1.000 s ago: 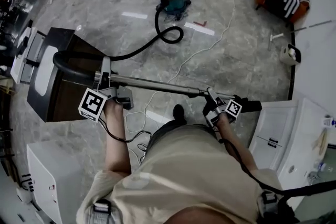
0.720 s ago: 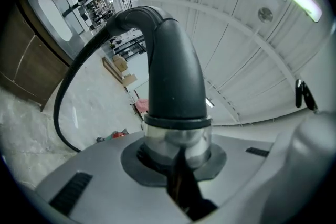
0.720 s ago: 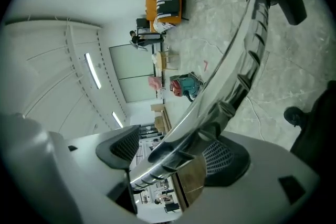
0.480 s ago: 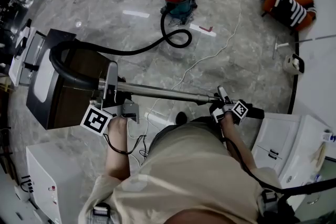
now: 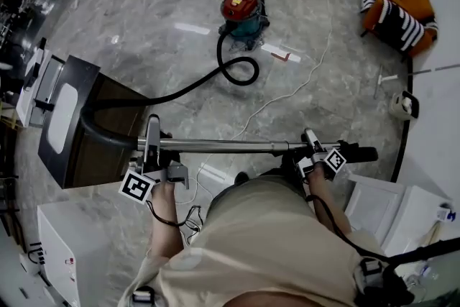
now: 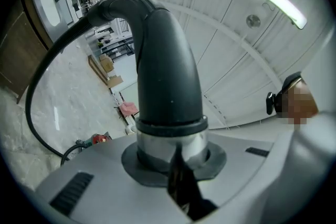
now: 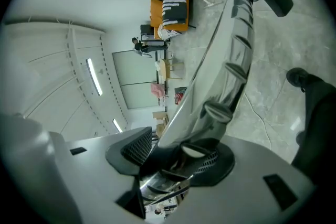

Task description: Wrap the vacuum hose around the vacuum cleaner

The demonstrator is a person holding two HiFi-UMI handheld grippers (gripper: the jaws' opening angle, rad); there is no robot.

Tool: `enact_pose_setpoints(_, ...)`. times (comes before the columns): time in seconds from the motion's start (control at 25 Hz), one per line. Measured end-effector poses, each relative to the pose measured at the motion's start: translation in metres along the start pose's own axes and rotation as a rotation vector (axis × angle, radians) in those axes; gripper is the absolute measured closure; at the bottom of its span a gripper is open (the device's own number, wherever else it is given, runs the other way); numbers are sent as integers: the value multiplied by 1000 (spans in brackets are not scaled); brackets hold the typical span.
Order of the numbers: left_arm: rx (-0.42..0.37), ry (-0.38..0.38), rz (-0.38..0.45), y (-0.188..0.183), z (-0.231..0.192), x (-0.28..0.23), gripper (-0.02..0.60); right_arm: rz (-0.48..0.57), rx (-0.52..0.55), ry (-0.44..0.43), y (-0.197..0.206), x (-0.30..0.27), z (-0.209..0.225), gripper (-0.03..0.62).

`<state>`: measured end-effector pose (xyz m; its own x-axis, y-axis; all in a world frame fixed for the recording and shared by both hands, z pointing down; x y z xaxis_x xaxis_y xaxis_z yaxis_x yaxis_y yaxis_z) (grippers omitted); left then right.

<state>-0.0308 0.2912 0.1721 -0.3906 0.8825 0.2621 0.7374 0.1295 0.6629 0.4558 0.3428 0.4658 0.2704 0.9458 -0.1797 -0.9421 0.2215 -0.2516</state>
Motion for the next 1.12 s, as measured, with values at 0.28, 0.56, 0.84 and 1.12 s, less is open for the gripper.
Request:
enact_pose_setpoints(0.28, -2, 48, 83, 48, 40, -59, 522, -106, -4, -212, -109, -36, -63, 409)
enact_pose_setpoints(0.56, 28, -39, 179, 94, 48, -95, 522, -125, -4, -257, -182, -84, -116, 451)
enact_pose_setpoints(0.84, 156, -112, 199, 114, 9, -116, 522, -71, 16, -293, -205, -95, -142, 474)
enact_pose_setpoints(1.12, 297, -154, 173, 139, -57, -191, 522, 29, 66, -286, -245, -136, -179, 487)
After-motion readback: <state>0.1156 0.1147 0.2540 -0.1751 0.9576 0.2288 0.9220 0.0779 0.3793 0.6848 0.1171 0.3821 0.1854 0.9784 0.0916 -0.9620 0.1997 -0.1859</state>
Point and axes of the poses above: the fingertips, and each gripper's own axes: x backward along the fingers, z to its right, y out of its underside, the point moved 9 cm from there along x, backward along the fingers, and after that the axes turned 6 degrees about -x, right-handed, at the moved point
